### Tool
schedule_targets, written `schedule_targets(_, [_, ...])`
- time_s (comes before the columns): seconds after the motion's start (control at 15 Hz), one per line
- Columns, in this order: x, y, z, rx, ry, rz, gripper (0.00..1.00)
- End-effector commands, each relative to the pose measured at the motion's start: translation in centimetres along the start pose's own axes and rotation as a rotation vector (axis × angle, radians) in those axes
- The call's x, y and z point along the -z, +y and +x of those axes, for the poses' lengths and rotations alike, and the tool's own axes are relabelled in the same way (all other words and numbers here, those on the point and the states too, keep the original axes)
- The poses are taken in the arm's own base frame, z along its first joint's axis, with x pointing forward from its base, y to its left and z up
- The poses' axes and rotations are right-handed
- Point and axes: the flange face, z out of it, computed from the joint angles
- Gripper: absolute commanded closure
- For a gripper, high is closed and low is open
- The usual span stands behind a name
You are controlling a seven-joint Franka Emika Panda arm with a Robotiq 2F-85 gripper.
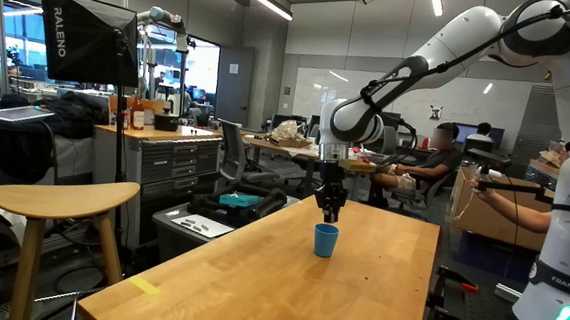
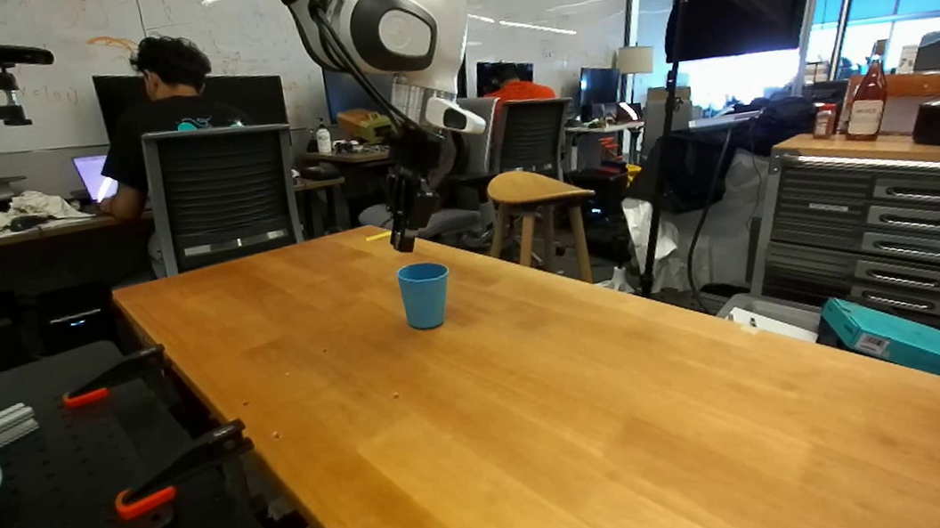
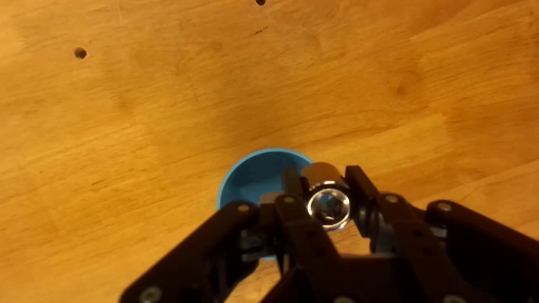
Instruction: Put the silver object in the blue cup
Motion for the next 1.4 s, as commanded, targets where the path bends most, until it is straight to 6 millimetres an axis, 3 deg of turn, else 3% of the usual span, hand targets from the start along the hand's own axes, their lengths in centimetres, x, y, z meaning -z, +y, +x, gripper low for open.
schedule_targets(0.0, [-0.2,0.3,-1.4,-0.014,0.014,-0.019,0.91])
schedule_targets(0.6, [-1.1,2.3,0.4,-0.068,0.045,-0.044,0.91])
schedule_targets(0.67, [-1.1,2.5,0.5,-0.078,0.049,-0.047,0.43])
schedule_targets(0.8, [-1.2,2.5,0.6,-0.091,0.055,-0.046,0.36])
schedule_targets(1.07, [-1.1,2.5,0.7,-0.108,0.071,-0.038,0.05])
schedule_targets(1.33, [-0.5,2.7,1.0,-0.103,0.065,-0.030,0.00])
